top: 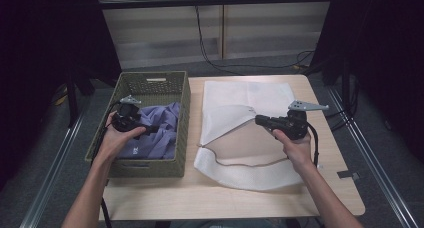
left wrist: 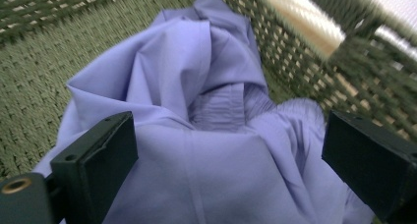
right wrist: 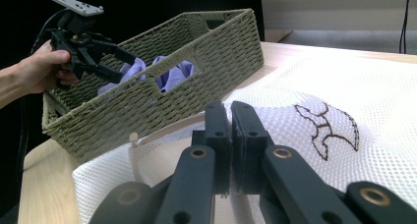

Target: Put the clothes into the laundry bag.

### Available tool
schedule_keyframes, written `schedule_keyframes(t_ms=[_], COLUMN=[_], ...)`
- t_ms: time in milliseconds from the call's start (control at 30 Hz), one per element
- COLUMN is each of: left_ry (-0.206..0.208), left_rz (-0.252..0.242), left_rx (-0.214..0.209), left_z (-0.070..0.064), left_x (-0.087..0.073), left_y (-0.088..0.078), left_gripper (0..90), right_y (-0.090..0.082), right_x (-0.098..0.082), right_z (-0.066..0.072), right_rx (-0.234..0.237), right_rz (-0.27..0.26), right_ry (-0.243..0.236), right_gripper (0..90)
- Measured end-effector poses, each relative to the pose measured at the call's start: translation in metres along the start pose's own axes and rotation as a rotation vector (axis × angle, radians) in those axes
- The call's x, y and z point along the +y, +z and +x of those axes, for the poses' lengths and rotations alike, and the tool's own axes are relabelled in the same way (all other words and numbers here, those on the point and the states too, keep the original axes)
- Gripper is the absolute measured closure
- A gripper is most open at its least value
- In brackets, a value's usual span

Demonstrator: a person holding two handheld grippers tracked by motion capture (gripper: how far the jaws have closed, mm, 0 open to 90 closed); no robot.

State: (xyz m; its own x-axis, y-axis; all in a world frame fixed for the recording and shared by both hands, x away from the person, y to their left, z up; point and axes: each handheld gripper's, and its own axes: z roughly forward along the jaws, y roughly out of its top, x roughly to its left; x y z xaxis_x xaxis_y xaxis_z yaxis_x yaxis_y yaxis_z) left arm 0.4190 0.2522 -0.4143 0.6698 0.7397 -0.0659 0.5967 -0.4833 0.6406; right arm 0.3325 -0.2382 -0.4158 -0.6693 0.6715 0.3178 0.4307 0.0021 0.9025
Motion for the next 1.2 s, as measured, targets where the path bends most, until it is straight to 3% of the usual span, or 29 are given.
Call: schedule_keyframes(t_ms=[67, 133, 233, 367, 533, 567, 700, 867, 967, 1033, 1067, 1167, 1200], left_ry=[0.002, -0.024, -0.028, -0.04, -0.044, -0.03, -0.018, -0.021, -0.015, 0.008, 0.046, 0.05, 0.06], left_rz=[0.026, 0.049, 0.125, 0.142, 0.224, 0.262, 0.302, 0.329, 0.352, 0.379, 0.412, 0.415, 0.439], left_rx=[0.005, -0.01, -0.021, -0.015, -0.021, -0.031, -0.046, -0.049, -0.062, -0.049, -0.05, -0.056, -0.063], left_z=[0.001, 0.004, 0.011, 0.016, 0.015, 0.014, 0.013, 0.013, 0.011, 0.008, 0.009, 0.008, 0.009], left_x=[0.0, -0.001, -0.002, 0.0, -0.001, -0.001, -0.003, -0.005, -0.006, -0.007, -0.006, -0.006, -0.007], left_y=[0.005, 0.012, 0.02, 0.024, 0.039, 0.045, 0.052, 0.056, 0.057, 0.063, 0.066, 0.067, 0.068], left_gripper=[6.1, 4.2, 4.1, 3.8, 5.1, 5.3, 5.2, 5.3, 10.1, 13.0, 13.1, 14.5, 14.6], right_y=[0.0, 0.001, 0.001, 0.002, 0.002, 0.002, 0.002, 0.003, 0.004, 0.005, 0.006, 0.006, 0.007], right_x=[0.0, 0.0, -0.001, -0.001, -0.002, -0.002, -0.003, -0.003, -0.004, -0.004, -0.005, -0.005, -0.005], right_z=[-0.001, -0.002, -0.002, -0.002, -0.003, -0.004, -0.004, -0.004, -0.005, -0.005, -0.005, -0.004, -0.004], right_rx=[0.001, 0.004, 0.006, 0.006, 0.009, 0.011, 0.009, 0.011, 0.011, 0.012, 0.012, 0.013, 0.012], right_rz=[0.004, 0.008, 0.014, 0.017, 0.022, 0.025, 0.03, 0.031, 0.037, 0.041, 0.041, 0.044, 0.044], right_ry=[0.001, 0.008, 0.012, 0.012, 0.01, 0.01, 0.014, 0.012, 0.013, 0.01, 0.011, 0.012, 0.013], right_gripper=[86.3, 86.2, 86.2, 86.2, 86.2, 86.2, 86.2, 86.2, 86.1, 86.1, 86.2, 86.2, 86.1])
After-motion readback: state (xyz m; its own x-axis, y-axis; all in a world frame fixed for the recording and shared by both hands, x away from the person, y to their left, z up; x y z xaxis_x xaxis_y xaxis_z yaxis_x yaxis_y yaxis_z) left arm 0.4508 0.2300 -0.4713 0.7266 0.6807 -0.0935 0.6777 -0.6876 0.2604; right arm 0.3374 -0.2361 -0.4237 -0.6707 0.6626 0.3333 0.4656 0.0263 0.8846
